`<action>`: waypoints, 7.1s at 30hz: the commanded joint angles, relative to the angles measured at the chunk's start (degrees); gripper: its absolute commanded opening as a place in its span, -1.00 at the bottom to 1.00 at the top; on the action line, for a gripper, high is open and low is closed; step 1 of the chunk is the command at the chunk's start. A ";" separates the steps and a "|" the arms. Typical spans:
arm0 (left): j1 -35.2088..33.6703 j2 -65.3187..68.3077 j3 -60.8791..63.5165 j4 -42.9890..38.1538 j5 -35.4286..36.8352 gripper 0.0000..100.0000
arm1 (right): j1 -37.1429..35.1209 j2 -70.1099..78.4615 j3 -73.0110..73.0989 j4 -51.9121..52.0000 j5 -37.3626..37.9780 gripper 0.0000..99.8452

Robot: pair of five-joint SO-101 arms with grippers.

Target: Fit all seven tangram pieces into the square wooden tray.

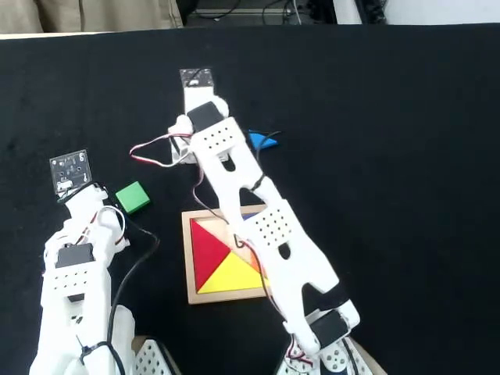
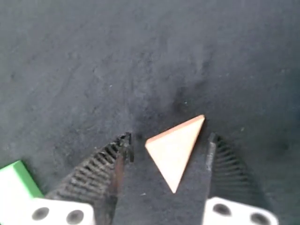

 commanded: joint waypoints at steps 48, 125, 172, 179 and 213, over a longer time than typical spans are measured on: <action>0.75 -1.14 -0.22 -0.97 -0.09 -0.93 | 0.35 -0.22 -2.24 2.20 -0.44 -0.55; 0.66 -1.14 -0.31 -0.97 -0.09 -0.93 | 2.29 -79.34 114.77 -26.99 21.80 -0.76; 0.66 -1.14 -0.57 -1.05 -0.09 -0.93 | 0.26 -84.97 111.08 -24.09 32.26 -0.94; 0.66 -1.14 -0.40 -1.05 -0.09 -0.93 | -0.18 -84.79 113.63 -33.23 32.62 -0.98; 0.75 -1.14 -0.40 -1.05 -0.09 -0.93 | 0.18 -75.91 121.63 -35.96 34.64 -0.98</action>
